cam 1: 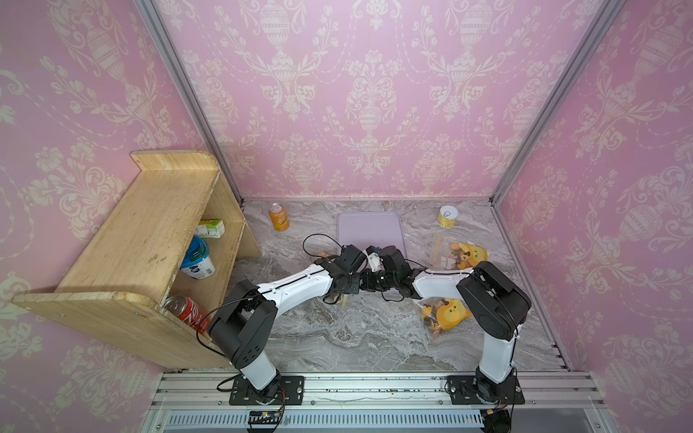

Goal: Pour cookies out of the ziploc bag
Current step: Open the ziploc bag at the center of the board.

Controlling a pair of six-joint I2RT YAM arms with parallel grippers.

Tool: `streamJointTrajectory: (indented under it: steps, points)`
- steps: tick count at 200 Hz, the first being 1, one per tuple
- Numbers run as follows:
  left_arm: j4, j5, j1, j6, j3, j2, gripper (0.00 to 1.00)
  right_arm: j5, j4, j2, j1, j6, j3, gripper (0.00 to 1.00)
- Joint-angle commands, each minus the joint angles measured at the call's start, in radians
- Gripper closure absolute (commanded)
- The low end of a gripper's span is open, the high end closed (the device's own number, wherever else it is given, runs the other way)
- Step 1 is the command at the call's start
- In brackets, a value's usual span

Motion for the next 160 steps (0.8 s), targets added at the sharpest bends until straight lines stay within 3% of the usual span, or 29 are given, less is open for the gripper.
streamJointTrajectory:
  steps: [1, 160]
  points:
    - [-0.047, -0.044, 0.006, 0.004, -0.004, -0.047, 1.0, 0.065, -0.054, -0.012, -0.01, 0.006, 0.015, 1.0]
    - [-0.096, -0.038, 0.008, -0.002, 0.005, -0.133, 1.0, 0.153, -0.125, -0.014, -0.01, 0.002, 0.033, 1.0]
